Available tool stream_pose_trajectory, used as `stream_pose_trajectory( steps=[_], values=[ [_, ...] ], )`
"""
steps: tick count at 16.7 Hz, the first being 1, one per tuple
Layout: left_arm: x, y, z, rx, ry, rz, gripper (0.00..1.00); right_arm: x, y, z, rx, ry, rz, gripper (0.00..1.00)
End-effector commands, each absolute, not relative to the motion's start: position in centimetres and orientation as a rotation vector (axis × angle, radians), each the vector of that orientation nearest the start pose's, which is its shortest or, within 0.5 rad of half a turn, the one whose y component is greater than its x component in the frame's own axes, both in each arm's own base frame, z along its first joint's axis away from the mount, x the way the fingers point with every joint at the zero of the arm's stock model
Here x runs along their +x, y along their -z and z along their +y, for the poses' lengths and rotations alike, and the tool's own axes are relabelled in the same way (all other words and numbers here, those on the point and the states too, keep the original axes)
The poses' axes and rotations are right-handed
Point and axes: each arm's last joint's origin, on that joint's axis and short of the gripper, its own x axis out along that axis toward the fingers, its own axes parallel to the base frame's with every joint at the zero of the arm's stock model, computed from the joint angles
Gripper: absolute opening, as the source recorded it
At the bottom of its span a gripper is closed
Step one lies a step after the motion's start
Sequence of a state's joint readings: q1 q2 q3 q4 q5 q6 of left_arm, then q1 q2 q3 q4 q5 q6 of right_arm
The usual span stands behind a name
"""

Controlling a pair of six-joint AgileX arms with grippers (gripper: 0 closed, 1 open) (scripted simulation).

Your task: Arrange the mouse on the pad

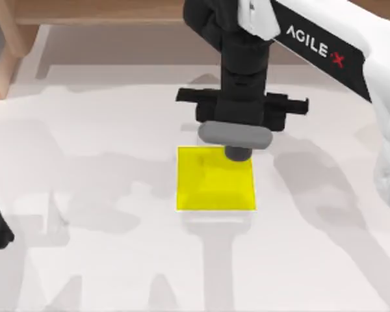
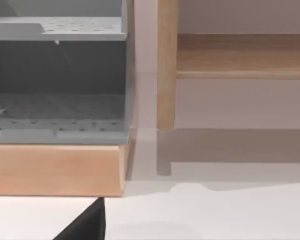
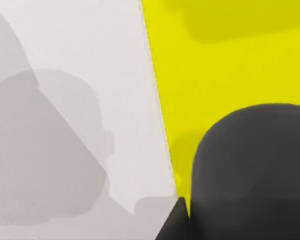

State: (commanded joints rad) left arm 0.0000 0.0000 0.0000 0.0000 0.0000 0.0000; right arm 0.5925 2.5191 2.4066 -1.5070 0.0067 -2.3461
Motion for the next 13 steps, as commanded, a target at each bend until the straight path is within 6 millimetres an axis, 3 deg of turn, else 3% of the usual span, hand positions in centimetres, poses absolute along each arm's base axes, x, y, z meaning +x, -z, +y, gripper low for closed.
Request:
stream_pose_trajectory(
  steps=[4,13],
  values=[
    [10.6,-16.0,-0.1,0.000,0.000,0.000,1.00,38.5,-18.5,30.5,-2.204,-2.226,0.025,0.00],
    [10.6,-16.0,-0.1,0.000,0.000,0.000,1.00,38.5,-17.7,30.4,-2.175,-2.250,0.040,0.00]
  ],
)
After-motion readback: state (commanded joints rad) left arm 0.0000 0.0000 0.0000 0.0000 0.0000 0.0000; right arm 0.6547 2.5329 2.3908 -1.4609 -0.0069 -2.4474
